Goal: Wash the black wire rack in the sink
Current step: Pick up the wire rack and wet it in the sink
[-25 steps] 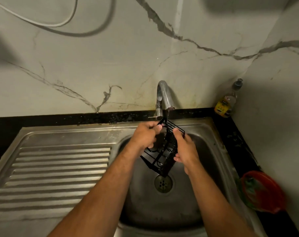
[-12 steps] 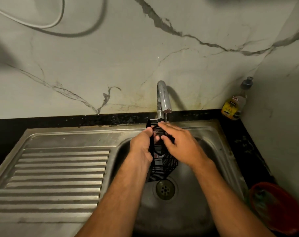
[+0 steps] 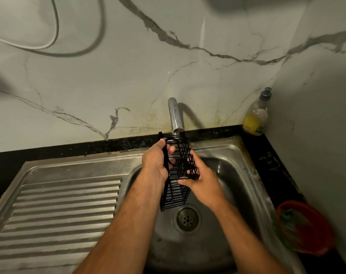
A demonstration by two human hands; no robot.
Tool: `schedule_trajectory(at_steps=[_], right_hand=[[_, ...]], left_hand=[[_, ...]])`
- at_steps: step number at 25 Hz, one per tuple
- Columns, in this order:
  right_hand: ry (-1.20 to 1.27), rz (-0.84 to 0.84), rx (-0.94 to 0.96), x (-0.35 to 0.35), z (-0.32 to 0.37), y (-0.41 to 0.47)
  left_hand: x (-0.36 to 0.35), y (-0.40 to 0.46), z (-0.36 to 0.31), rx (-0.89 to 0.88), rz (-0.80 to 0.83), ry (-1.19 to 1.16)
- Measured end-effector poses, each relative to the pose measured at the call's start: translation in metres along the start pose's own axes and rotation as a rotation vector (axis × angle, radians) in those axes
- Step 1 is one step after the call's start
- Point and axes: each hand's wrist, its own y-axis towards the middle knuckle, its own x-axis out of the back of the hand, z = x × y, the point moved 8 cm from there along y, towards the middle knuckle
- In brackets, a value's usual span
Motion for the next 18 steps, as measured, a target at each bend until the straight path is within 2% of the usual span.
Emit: schedule_trajectory(at_steps=[4, 8, 11, 13, 14, 16, 18], right_hand=[[0.213, -0.193, -0.019, 0.015, 0.005, 0.012], [0.234, -0.341, -0.224, 0.032, -0.004, 0.021], [0.428, -0.435, -0.323, 0.038, -0.010, 0.022], [0.489, -0.401, -0.379, 0.034, -0.011, 0.025], [0.482, -0.351, -0.391, 0.031, -0.013, 0.028], [0.408, -0.233, -0.362, 0.025, -0.010, 0.031], [0.232, -0.162, -0.278, 0.025, -0.001, 0.028]], left_hand=[[-0.004, -0.015, -0.002, -0.030, 0.227, 0.213], [0.009, -0.022, 0.003, -0.085, 0.245, 0.352], [0.017, -0.024, 0.002, -0.161, 0.335, 0.381], [0.020, -0.028, -0.001, -0.255, 0.389, 0.434], [0.023, -0.028, -0.003, -0.297, 0.366, 0.474], [0.027, -0.027, -0.007, -0.354, 0.283, 0.526], [0.027, -0.029, -0.009, -0.385, 0.242, 0.524]])
